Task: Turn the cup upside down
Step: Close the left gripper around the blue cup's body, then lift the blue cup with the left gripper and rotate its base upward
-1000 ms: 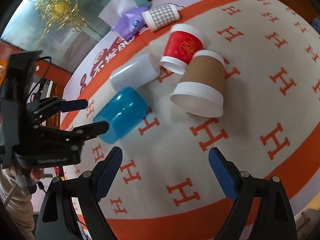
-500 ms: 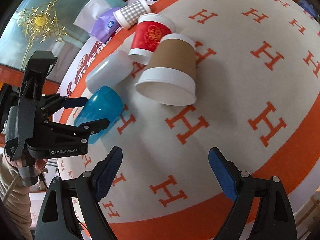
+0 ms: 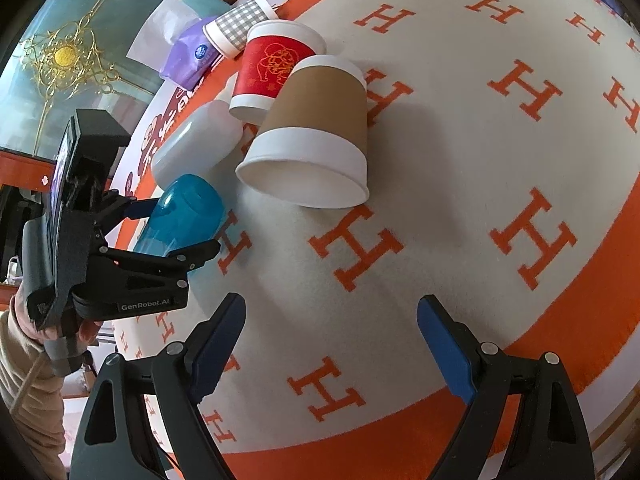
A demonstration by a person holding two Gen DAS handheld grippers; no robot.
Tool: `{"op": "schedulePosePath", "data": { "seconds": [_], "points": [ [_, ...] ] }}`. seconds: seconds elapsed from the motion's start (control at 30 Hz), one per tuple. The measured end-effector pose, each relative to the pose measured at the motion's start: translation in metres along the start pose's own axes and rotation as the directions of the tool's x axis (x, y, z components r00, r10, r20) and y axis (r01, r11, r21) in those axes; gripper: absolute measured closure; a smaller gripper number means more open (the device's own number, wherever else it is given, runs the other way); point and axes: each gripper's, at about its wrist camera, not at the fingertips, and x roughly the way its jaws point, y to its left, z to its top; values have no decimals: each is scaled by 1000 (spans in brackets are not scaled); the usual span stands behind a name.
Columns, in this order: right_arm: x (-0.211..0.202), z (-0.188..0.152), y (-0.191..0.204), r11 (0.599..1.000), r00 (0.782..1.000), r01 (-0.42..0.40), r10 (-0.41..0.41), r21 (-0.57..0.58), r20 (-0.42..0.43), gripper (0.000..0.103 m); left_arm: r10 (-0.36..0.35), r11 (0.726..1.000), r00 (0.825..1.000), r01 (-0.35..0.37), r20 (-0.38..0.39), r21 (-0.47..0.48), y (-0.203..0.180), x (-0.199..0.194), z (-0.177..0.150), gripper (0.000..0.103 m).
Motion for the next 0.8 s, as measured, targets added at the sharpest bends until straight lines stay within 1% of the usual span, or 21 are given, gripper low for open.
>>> {"op": "schedulePosePath", "data": {
  "seconds": [0.13, 0.23, 0.3, 0.37, 0.43, 0.57, 0.67, 0.7, 0.77, 0.8],
  "points": [
    [3, 2, -1, 1000, 1000, -6, 6, 0, -9, 14, -26, 994, 999, 23, -28, -105, 6, 0, -2, 29],
    [3, 3, -1, 1000, 1000, -10, 10, -6, -11, 14, -75, 979, 996, 65, -42, -195, 14, -1, -6, 30],
    [3, 4, -2, 1000, 1000, -13, 13, -7, -12, 14, -124, 957, 991, 107, -48, -269, 19, -3, -10, 30],
    [3, 6, -3, 1000, 1000, -17, 17, -7, -12, 14, -155, 937, 987, 131, -48, -325, 21, -6, -13, 30],
    [1, 7, -5, 1000, 1000, -22, 22, -8, -13, 14, -191, 910, 981, 161, -43, -383, 22, -11, -18, 31],
    [-5, 9, -9, 999, 999, -36, 36, -18, -12, 14, -272, 837, 962, 227, -19, -497, 21, -23, -30, 31],
    [-10, 11, -13, 998, 999, -49, 48, -28, -16, 14, -326, 763, 945, 271, 13, -588, 16, -33, -39, 31],
    [-11, 11, -14, 998, 999, -51, 51, -31, -19, 14, -333, 746, 943, 275, 18, -606, 13, -35, -42, 31],
    [-14, 11, -18, 997, 998, -58, 57, -42, -27, 14, -364, 694, 931, 298, 37, -655, 3, -38, -55, 31],
    [-15, 11, -19, 997, 998, -57, 56, -50, -32, 14, -386, 657, 921, 316, 54, -684, -1, -37, -63, 31]
  ]
}}
